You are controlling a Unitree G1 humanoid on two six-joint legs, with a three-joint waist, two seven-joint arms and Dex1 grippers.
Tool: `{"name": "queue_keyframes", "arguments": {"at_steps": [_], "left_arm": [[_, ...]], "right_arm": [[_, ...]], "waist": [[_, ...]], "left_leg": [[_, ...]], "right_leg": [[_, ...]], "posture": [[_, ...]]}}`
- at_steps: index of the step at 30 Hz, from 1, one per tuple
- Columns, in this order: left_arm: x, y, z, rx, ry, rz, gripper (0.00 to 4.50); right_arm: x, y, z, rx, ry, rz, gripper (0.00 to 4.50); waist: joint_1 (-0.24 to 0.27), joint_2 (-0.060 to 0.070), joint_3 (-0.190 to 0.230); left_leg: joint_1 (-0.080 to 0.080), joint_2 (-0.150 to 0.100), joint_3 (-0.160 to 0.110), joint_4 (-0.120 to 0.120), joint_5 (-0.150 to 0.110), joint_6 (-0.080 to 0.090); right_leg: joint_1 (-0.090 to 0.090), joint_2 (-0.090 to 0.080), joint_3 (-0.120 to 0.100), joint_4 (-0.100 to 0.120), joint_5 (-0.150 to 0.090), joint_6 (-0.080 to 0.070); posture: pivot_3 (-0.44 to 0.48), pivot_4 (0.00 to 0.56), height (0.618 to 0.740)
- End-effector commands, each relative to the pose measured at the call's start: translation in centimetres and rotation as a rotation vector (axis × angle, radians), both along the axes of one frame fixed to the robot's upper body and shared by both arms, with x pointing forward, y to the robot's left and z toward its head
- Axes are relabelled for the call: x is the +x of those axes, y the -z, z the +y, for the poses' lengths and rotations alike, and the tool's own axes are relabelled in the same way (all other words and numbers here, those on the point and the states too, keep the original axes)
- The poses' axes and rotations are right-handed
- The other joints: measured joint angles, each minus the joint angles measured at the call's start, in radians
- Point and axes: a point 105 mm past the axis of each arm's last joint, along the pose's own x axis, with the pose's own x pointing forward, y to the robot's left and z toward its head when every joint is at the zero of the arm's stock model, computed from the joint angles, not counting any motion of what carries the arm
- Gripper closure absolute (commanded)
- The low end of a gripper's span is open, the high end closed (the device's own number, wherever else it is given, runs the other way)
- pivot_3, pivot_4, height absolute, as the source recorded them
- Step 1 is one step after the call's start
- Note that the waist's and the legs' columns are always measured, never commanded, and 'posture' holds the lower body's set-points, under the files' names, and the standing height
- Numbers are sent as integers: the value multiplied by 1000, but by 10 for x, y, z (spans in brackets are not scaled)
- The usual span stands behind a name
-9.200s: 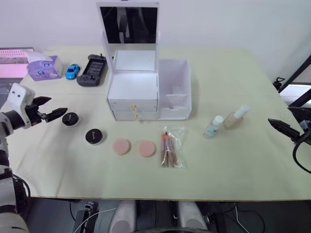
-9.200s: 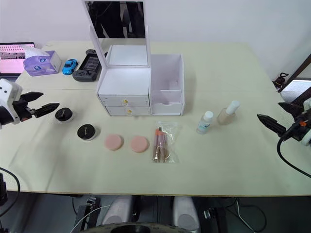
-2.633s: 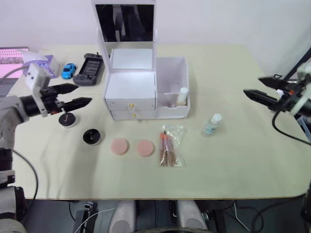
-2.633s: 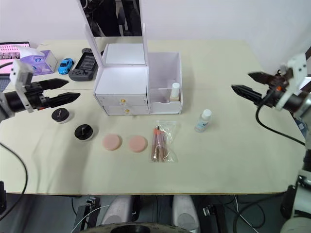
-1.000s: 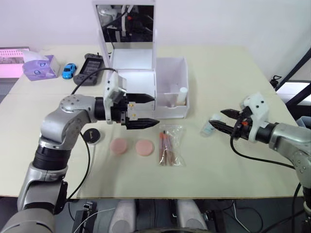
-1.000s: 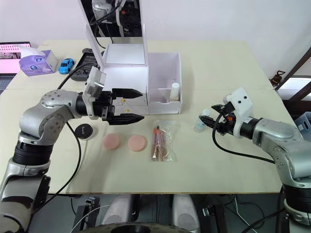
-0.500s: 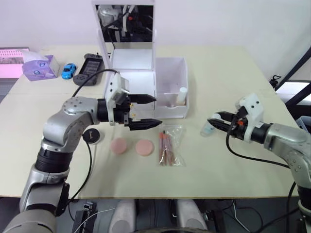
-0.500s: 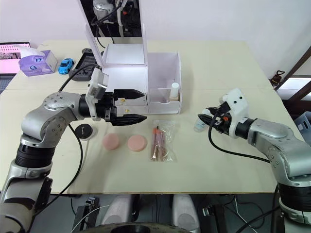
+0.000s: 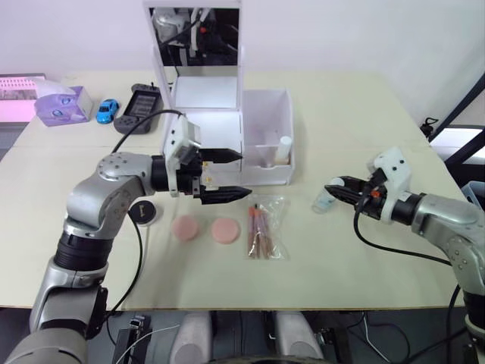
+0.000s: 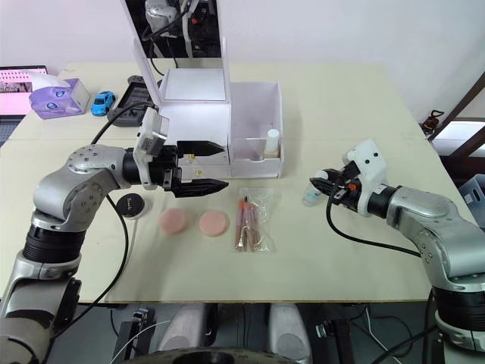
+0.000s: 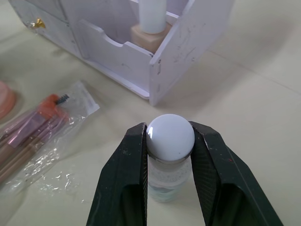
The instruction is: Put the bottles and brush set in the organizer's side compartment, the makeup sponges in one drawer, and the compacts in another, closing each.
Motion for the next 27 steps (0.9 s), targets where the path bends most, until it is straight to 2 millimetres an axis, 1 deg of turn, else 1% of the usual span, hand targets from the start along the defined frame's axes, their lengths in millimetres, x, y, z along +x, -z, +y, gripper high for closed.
{"name": "queue_keyframes", "arguments": {"at_steps": [1,7,10,12,14,17,19,23,27], "left_arm": [[1,-9,3,3,-13,-54,0],[4,-7,4,4,-23,-58,0],[5,-7,6,3,-27,-59,0],[7,-7,12,4,-46,-60,0],[9,-7,19,6,-72,-64,0],[13,-8,32,3,-128,-79,0],[14,-8,38,5,-152,-87,0],[9,-9,56,-21,-229,-82,0],[1,-6,64,-28,-281,-81,0]], "right_arm": [[-4,-27,4,13,-49,-86,3379],[-2,-29,9,31,-65,-87,3379],[-2,-35,14,51,-96,-106,3379],[-5,-50,22,82,-143,-129,3379],[-9,-63,31,71,-207,-134,3379],[-10,-87,44,54,-287,-157,3379],[-9,-97,51,52,-321,-165,3379],[7,-118,73,7,-397,-191,3379],[25,-126,91,-19,-463,-191,3379]], "waist": [[-1,0,0],[0,0,0],[0,0,0],[-2,0,0],[-5,1,0],[-4,1,1],[-2,1,1],[-6,1,1],[-3,1,1]], "left_leg": [[0,0,0,0,0,0],[0,0,0,0,0,0],[0,0,0,0,0,0],[0,0,0,0,0,0],[0,0,0,0,0,0],[0,0,0,-1,0,0],[0,1,0,-1,0,0],[-1,1,0,-2,0,0],[-1,1,0,-2,0,0]], "right_leg": [[0,0,0,0,0,0],[0,0,0,0,0,0],[0,0,0,0,0,0],[0,0,0,0,0,0],[0,0,0,0,0,0],[-1,0,0,0,0,0],[-1,1,0,0,0,0],[-2,0,0,-1,1,-1],[-3,0,0,-1,1,-2]], "posture": [[0,150,740],[0,150,740],[0,150,740],[0,150,740],[0,150,740],[0,150,740],[0,150,740],[0,150,740],[0,150,740]]}}
